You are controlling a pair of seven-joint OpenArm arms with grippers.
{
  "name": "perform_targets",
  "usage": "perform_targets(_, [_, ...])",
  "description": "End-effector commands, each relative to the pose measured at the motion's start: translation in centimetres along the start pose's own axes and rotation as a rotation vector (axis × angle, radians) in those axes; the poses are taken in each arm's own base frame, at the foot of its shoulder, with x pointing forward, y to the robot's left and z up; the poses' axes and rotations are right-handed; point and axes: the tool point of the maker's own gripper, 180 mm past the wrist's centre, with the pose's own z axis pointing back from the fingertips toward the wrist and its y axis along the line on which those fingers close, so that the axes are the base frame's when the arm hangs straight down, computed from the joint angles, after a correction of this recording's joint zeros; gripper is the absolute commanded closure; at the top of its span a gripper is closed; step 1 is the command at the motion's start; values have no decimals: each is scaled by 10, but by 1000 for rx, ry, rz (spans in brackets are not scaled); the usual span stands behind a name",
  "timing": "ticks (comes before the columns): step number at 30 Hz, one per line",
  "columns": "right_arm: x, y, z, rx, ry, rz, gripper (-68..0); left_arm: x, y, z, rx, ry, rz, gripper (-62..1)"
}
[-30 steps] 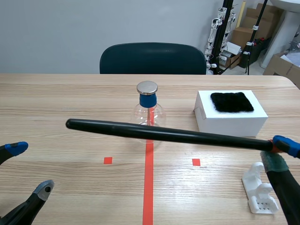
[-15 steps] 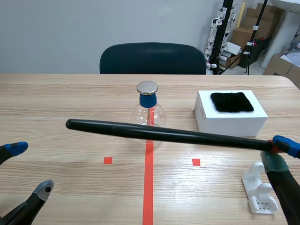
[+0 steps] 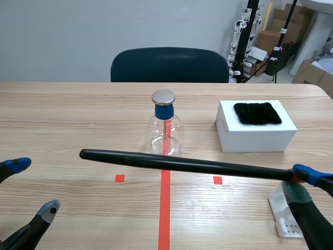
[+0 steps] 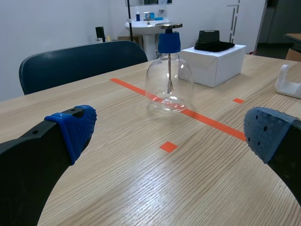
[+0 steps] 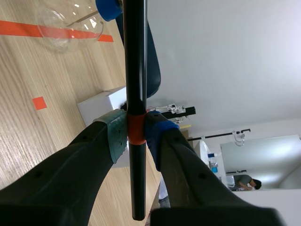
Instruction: Do the electroscope experiment. pick up the black charging rod
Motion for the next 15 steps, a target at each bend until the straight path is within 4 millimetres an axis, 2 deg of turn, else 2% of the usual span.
perform_targets(1, [3, -4, -3, -7, -18, 3, -37, 10, 5, 0, 3, -38, -13, -623])
perform_targets(15, [2, -4, -3, -6, -10, 3, -37, 10, 5, 0, 3, -38, -13, -623])
